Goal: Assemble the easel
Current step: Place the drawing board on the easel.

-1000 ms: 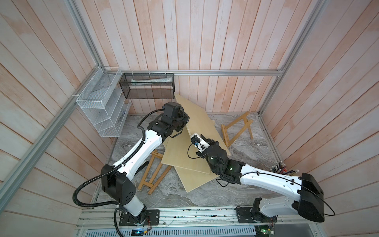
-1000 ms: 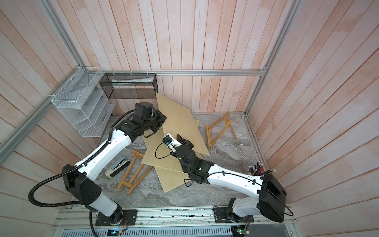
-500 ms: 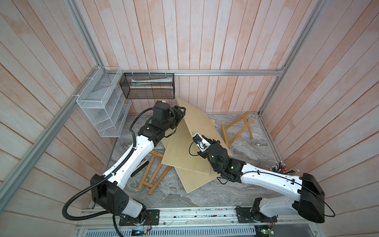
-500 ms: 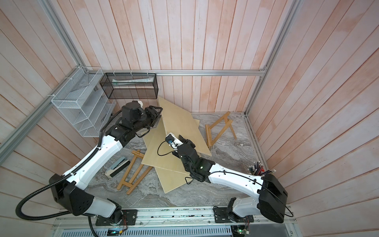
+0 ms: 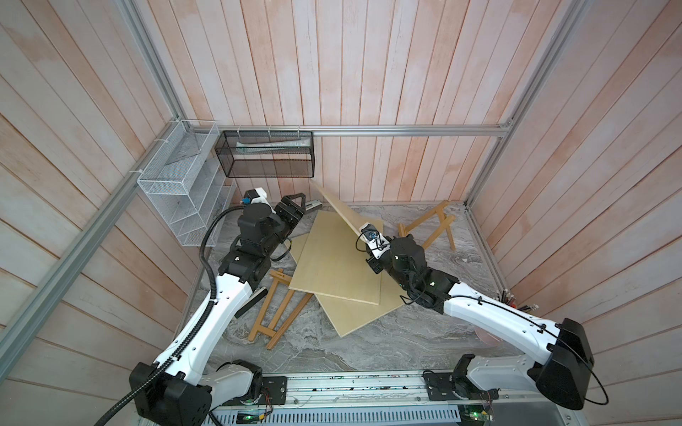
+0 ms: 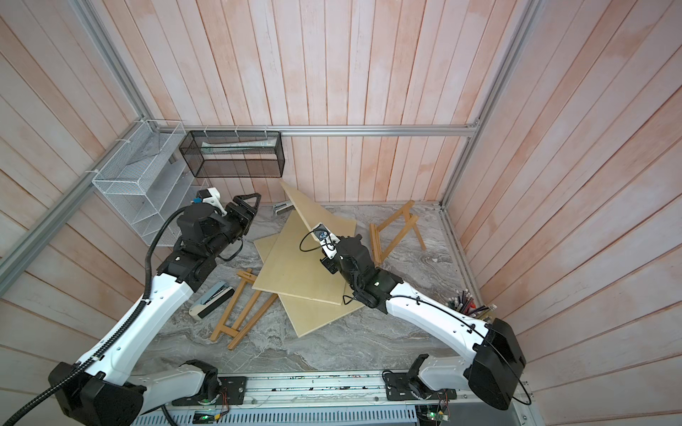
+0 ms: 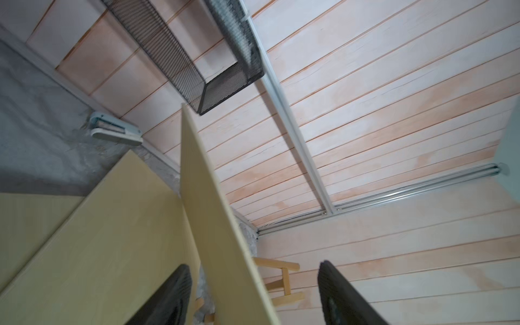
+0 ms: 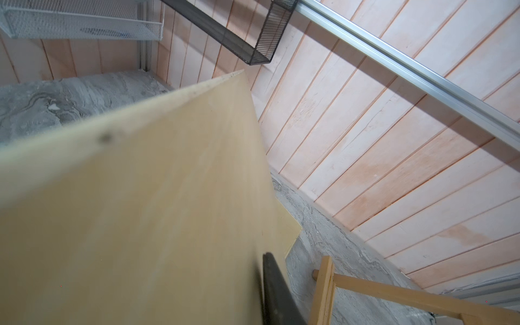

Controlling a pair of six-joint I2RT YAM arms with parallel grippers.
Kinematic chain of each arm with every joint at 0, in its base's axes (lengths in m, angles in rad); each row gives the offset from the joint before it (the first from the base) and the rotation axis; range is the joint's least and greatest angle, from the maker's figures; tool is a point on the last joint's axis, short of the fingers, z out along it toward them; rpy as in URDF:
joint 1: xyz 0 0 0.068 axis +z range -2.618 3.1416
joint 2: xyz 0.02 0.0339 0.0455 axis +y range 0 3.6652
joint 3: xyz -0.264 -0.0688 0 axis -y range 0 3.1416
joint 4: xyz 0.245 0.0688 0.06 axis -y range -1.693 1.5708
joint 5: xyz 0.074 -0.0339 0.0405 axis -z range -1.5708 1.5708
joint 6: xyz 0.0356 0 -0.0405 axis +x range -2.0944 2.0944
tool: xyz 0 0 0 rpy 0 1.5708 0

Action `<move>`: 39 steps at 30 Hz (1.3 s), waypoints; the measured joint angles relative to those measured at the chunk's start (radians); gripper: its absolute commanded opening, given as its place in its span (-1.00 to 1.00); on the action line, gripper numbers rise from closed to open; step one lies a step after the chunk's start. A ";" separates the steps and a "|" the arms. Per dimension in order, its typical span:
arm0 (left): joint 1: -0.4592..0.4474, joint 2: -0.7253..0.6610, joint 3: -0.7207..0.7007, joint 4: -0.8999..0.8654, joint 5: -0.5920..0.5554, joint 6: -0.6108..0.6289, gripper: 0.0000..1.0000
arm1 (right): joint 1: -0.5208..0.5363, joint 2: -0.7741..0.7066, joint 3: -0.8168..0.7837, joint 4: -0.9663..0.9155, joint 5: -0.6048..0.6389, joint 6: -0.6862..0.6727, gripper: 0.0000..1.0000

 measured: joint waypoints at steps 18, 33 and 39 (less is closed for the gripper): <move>-0.049 0.333 -0.063 0.072 0.100 0.035 0.36 | -0.104 0.209 0.216 -0.044 0.082 -0.074 -1.00; -0.068 0.373 -0.043 0.088 0.130 0.045 0.36 | -0.186 0.241 0.238 -0.059 0.108 -0.130 -1.00; -0.074 0.377 -0.043 0.087 0.129 0.047 0.36 | -0.186 0.218 0.220 -0.052 0.126 -0.056 -1.00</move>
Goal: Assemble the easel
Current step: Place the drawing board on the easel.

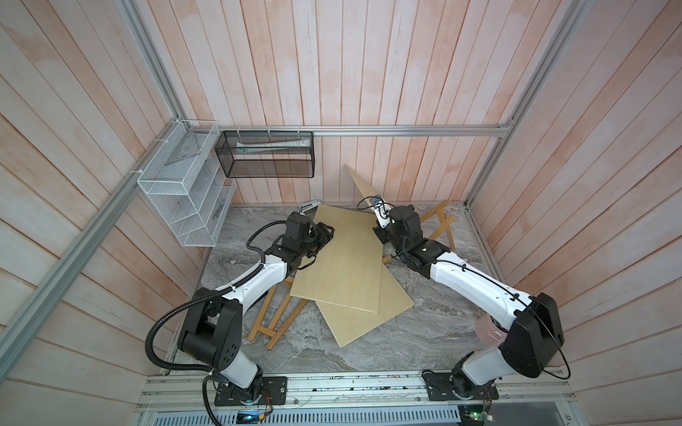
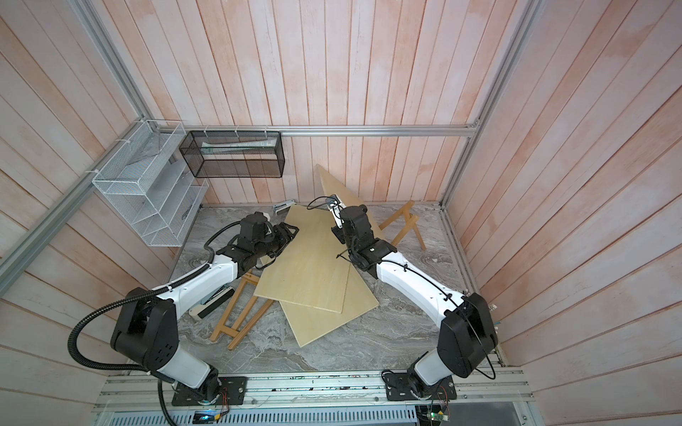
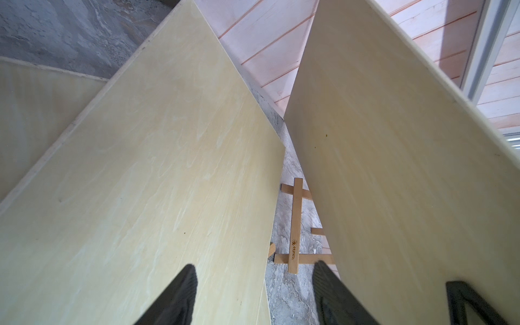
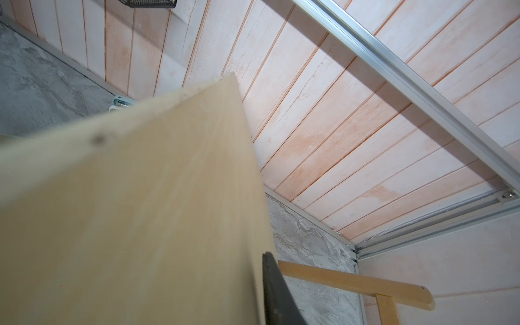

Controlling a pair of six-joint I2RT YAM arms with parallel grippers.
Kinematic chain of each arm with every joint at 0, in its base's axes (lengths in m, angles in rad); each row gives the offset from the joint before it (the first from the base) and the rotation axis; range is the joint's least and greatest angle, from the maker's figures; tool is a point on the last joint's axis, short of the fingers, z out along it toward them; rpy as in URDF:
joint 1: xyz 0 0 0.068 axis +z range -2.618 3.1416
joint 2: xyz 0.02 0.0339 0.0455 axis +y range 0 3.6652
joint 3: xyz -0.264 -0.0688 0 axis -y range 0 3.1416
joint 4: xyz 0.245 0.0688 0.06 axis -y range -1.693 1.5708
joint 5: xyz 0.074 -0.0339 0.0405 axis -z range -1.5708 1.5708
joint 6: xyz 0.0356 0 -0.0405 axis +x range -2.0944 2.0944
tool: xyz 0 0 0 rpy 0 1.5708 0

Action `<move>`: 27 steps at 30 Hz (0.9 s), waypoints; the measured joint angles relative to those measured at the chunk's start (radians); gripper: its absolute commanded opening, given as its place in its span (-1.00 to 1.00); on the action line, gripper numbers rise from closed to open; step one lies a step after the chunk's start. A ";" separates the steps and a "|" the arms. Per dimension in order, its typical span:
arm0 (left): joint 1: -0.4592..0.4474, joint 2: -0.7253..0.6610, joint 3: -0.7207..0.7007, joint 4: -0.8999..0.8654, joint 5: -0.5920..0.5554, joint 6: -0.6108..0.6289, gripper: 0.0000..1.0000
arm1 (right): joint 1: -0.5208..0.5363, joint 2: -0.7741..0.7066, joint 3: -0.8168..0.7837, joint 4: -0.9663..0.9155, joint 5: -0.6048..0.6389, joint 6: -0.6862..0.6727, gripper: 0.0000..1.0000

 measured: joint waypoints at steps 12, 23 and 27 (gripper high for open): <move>-0.024 0.004 0.045 -0.064 -0.012 0.050 0.37 | -0.063 -0.227 -0.195 0.030 0.001 0.213 -1.00; -0.028 0.004 0.099 -0.125 -0.039 0.090 0.37 | -0.213 -0.419 -0.418 0.168 -0.124 0.443 -1.00; -0.037 0.004 0.129 -0.143 -0.043 0.117 0.37 | -0.257 -0.464 -0.485 0.217 -0.171 0.497 -1.00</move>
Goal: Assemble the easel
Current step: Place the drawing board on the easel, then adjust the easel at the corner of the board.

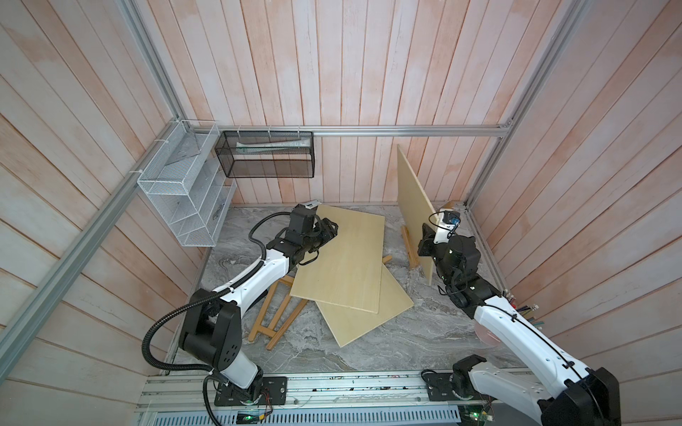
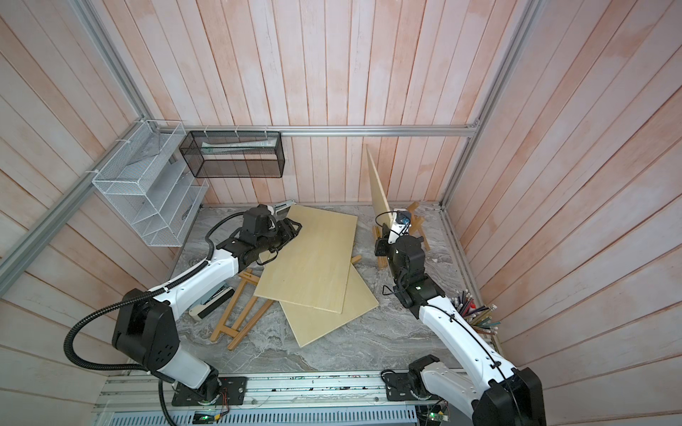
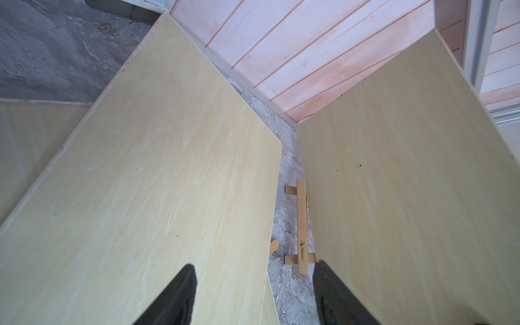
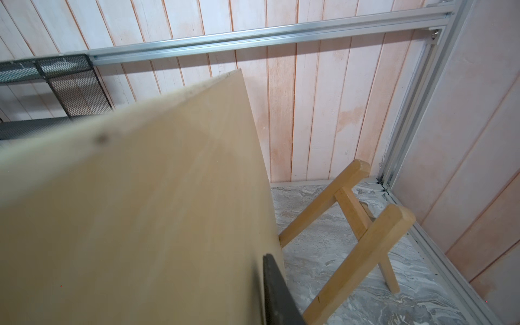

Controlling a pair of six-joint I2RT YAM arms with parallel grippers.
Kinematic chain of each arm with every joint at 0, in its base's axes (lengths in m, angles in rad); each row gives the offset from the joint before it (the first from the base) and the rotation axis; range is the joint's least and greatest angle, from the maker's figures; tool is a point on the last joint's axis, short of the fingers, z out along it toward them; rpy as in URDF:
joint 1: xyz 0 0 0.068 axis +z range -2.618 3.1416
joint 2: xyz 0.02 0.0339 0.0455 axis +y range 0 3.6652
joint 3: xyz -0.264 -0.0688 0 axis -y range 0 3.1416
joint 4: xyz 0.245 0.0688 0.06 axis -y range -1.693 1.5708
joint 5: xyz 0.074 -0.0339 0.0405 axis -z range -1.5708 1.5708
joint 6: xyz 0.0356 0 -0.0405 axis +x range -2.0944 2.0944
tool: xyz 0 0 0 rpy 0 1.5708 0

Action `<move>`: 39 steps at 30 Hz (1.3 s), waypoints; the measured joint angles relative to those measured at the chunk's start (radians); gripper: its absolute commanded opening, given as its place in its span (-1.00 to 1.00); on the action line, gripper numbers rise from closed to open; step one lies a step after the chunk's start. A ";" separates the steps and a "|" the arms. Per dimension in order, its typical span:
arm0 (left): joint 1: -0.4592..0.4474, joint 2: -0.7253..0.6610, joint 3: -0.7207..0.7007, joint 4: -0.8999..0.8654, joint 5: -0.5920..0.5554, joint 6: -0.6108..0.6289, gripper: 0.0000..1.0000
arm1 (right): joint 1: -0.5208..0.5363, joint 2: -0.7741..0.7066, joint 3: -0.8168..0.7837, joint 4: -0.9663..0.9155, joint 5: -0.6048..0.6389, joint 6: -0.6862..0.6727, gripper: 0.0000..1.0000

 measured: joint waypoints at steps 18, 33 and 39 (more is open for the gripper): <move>-0.154 0.115 0.194 -0.082 -0.054 0.177 0.37 | -0.071 -0.058 -0.158 0.145 -0.070 0.103 -1.00; -0.288 0.514 0.483 0.001 0.144 0.189 0.37 | -0.095 -0.109 -0.151 0.022 -0.061 0.232 -1.00; -0.311 0.692 0.649 0.057 0.196 0.134 0.26 | -0.096 -0.119 -0.138 -0.031 -0.063 0.247 -1.00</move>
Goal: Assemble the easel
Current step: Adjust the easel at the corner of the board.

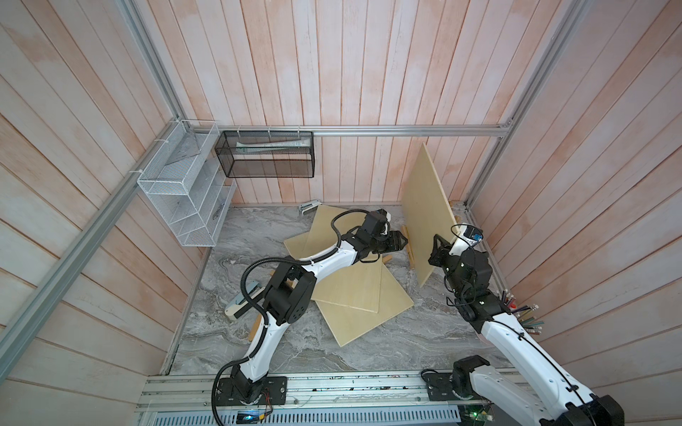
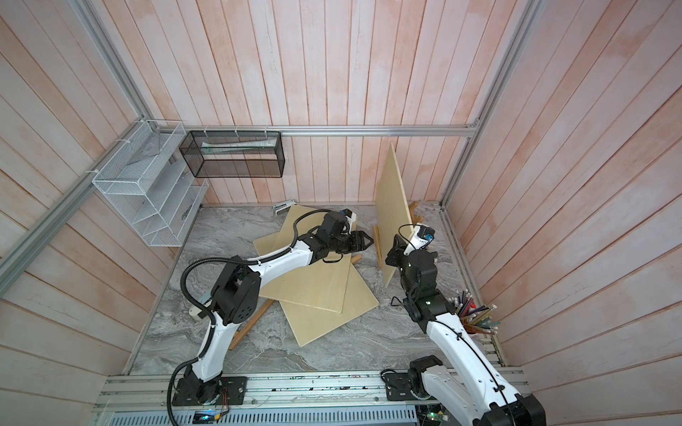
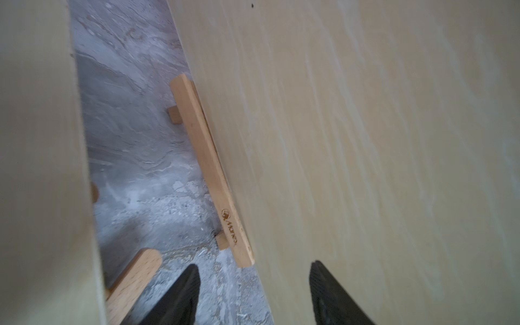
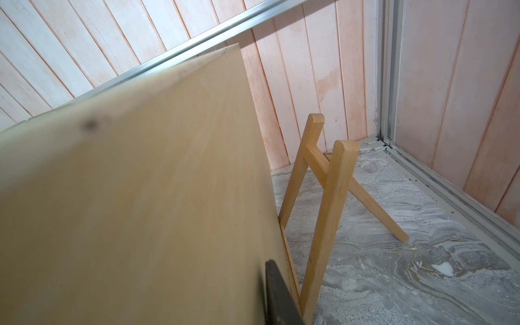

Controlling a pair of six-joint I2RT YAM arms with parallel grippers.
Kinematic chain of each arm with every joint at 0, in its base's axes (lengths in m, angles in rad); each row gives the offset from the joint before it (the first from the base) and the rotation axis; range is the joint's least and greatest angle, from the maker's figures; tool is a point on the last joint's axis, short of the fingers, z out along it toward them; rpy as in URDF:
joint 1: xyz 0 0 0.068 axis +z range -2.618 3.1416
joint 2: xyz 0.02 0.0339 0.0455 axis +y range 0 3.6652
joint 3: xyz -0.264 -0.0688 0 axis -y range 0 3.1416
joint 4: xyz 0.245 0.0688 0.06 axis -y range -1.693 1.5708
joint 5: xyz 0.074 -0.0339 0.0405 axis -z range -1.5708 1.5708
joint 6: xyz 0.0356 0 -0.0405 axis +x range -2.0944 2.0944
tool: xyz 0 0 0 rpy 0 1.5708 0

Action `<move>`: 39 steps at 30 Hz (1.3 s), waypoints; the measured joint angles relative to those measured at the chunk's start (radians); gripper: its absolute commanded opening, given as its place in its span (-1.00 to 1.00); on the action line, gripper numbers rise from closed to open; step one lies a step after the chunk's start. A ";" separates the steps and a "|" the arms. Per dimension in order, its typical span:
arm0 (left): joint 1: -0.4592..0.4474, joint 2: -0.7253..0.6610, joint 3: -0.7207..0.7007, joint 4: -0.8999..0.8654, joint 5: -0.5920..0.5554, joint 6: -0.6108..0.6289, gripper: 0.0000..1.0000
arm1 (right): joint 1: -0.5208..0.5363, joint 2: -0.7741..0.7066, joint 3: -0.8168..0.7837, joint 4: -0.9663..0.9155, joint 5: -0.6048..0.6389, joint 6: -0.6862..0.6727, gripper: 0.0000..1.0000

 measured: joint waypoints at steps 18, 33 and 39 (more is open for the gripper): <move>-0.009 0.341 0.357 -0.065 -0.078 -0.113 0.18 | 0.000 -0.029 0.011 -0.081 -0.037 -0.023 -1.00; 0.005 0.402 0.429 -0.039 -0.085 -0.190 0.07 | -0.001 -0.037 0.013 -0.107 -0.062 -0.054 -1.00; 0.005 0.410 0.432 -0.023 -0.087 -0.209 0.04 | -0.008 -0.037 0.014 -0.109 -0.072 -0.056 -1.00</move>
